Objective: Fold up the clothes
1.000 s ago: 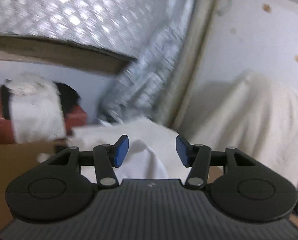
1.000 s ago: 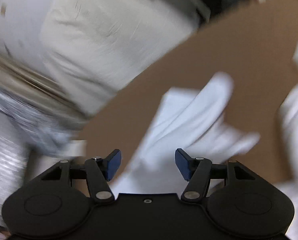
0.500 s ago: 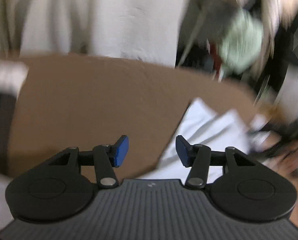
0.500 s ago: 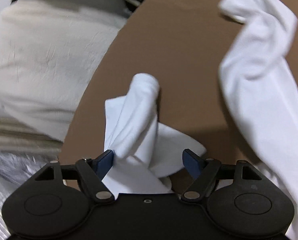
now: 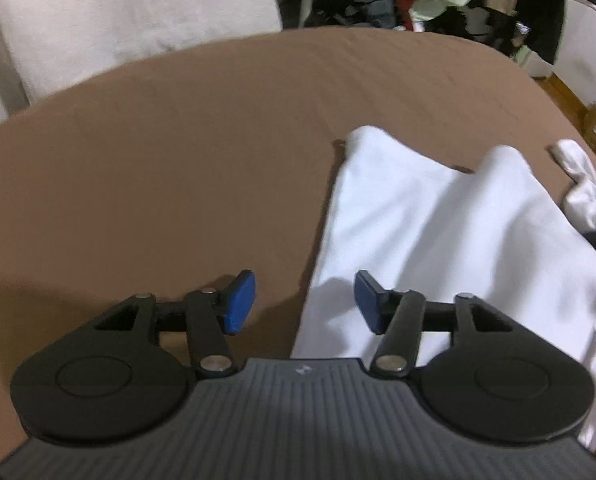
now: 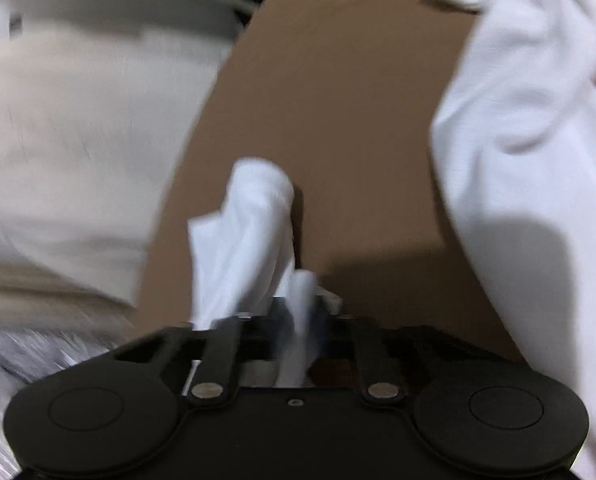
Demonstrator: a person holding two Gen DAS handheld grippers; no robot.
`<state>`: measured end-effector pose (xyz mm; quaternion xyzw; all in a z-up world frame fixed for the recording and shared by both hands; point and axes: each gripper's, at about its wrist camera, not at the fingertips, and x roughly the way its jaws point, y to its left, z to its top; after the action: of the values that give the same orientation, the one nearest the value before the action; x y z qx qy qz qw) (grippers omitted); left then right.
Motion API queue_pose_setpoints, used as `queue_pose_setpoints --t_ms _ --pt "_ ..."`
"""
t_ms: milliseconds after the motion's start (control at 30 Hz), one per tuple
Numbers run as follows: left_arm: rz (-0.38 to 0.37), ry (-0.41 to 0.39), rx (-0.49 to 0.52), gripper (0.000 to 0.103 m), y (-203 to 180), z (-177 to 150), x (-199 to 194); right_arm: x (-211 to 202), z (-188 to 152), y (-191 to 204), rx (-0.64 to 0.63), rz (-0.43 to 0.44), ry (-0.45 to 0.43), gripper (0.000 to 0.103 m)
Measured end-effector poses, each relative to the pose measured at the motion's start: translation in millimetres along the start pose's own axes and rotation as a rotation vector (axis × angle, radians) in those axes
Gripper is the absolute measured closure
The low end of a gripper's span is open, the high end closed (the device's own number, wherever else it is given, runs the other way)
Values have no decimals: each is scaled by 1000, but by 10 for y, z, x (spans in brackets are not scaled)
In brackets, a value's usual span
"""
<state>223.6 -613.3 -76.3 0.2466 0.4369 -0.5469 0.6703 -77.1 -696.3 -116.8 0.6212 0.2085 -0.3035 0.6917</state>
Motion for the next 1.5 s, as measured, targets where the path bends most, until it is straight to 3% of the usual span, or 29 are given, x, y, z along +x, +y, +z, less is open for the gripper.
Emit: queue_pose_setpoints --t_ms 100,167,200,300,367,433,533,633,700,800,900,967,1033,1100,1200,1333,1367,1400,1433,1500 --pt "-58 14 -27 25 69 48 159 60 139 291 -143 -21 9 94" --pt "-75 27 -27 23 53 7 226 20 243 491 -221 -12 0 94" --pt "-77 36 -17 27 36 -19 255 0 286 580 -257 -4 -9 94" --pt "-80 7 38 101 -91 -142 239 -104 341 802 -370 12 -35 94" --pt "-68 -43 36 101 -105 -181 144 -109 360 908 -464 6 -46 94" --pt "16 -122 84 101 -101 -165 7 -101 352 962 -562 -34 -51 95" --pt "128 -241 51 101 78 -57 -318 -101 410 1093 -672 -105 -58 96" --pt "279 -365 35 101 381 111 -691 -338 627 1320 -815 -164 -105 96" --pt "334 -401 21 101 622 234 -886 -428 762 1589 -908 -180 -160 96" --pt "262 -415 -77 101 964 342 -1144 -445 922 2023 -982 -143 -258 96" --pt "377 -526 -130 101 1164 317 -1369 -438 1060 2460 -1018 -72 -358 96" --pt "543 -637 -112 101 1183 252 -1521 -392 1139 2697 -1034 -42 -414 96" --pt "681 -697 -85 101 1226 233 -1599 -269 1191 2831 -1036 -48 -451 96" --pt "699 -657 -103 100 1381 284 -1483 -113 1230 2911 -1043 -78 -483 96" --pt "631 -567 -224 96 1572 203 -1248 198 1278 2838 -1035 -164 -505 96" --pt "536 -444 -383 94 1826 94 -935 432 1348 2575 -822 -82 -452 91" --pt "514 -423 -393 92 1805 28 -935 489 1364 2509 -768 -61 -438 79" --pt "489 -400 -402 84 1764 -78 -955 519 1338 2446 -732 -82 -439 56" --pt "474 -384 -415 74 1718 -223 -1026 539 1295 2385 -705 -122 -448 45" --pt "452 -363 -432 66 1603 -542 -1177 567 1179 2266 -687 -173 -447 45"
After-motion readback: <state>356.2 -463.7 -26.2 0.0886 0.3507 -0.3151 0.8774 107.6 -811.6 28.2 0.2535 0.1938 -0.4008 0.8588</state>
